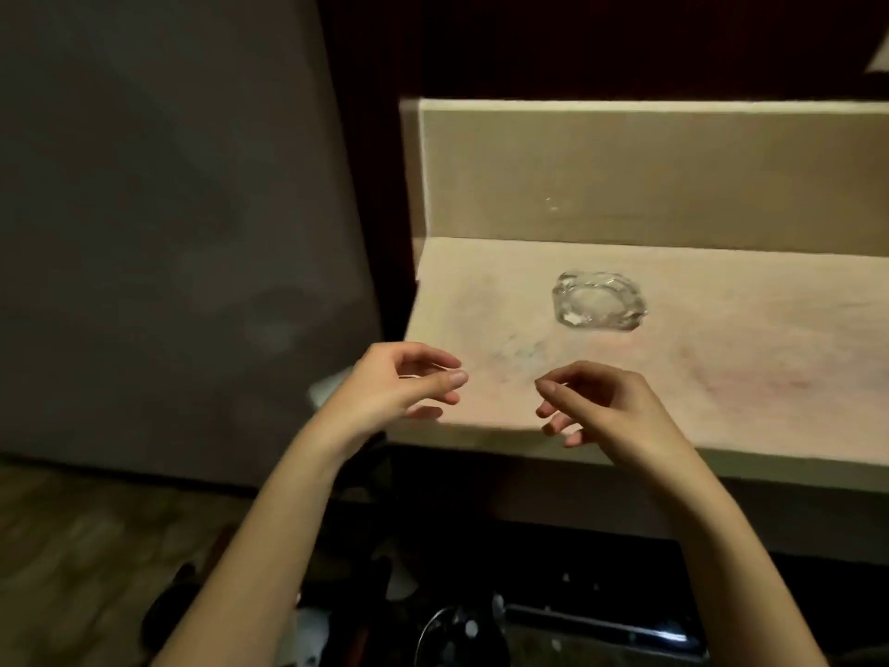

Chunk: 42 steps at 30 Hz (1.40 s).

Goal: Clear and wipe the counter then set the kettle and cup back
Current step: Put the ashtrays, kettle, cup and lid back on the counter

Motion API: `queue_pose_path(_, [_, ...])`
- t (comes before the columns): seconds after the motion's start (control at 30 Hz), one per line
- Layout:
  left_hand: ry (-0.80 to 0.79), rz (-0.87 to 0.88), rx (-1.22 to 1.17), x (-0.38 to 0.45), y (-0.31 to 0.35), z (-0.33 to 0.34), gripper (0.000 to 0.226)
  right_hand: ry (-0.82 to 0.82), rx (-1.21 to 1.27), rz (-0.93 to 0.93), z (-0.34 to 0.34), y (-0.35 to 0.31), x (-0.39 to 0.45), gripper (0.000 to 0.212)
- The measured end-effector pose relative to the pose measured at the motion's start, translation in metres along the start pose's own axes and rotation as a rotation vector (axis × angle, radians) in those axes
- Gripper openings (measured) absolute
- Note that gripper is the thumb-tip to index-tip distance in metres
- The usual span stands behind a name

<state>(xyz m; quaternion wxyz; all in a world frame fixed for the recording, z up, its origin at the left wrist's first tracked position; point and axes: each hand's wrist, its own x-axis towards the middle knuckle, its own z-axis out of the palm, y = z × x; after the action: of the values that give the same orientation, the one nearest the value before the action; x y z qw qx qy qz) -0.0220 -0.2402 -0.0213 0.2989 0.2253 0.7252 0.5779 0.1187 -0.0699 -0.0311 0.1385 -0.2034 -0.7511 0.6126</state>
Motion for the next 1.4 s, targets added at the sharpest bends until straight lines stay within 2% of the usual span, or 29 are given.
queue_pose_path(0.17, [0.125,-0.129,-0.025,-0.083,-0.071,-0.052,0.013,-0.196,0.082,0.027,0.083,0.023,-0.032,0.007])
queue_pose_path(0.33, [0.245,-0.292,-0.055,-0.146,-0.160,-0.102,0.010,-0.373,0.067,0.168,0.173,0.072,-0.059,0.008])
queue_pose_path(0.47, [0.290,-0.417,-0.066,-0.176,-0.222,-0.124,0.010,-0.419,0.031,0.256,0.222,0.111,-0.072,0.009])
queue_pose_path(0.6, [0.283,-0.541,-0.054,-0.196,-0.294,-0.155,0.010,-0.400,0.009,0.370,0.288,0.169,-0.086,0.015])
queue_pose_path(0.87, [0.194,-0.701,0.007,-0.201,-0.441,-0.201,0.014,-0.310,-0.045,0.631,0.397,0.301,-0.120,0.013])
queue_pose_path(1.1, [0.158,-0.856,0.058,-0.194,-0.572,-0.203,0.019,-0.240,-0.133,0.810,0.459,0.413,-0.142,0.019])
queue_pose_path(1.2, [0.158,-0.899,0.228,-0.191,-0.627,-0.197,0.028,-0.287,-0.353,0.826,0.480,0.452,-0.150,0.021])
queue_pose_path(1.3, [0.044,-0.851,0.584,-0.185,-0.658,-0.188,0.036,-0.379,-0.565,0.821,0.498,0.474,-0.154,0.028])
queue_pose_path(1.4, [-0.079,-0.822,0.821,-0.176,-0.666,-0.178,0.032,-0.455,-0.687,0.811,0.512,0.485,-0.157,0.032])
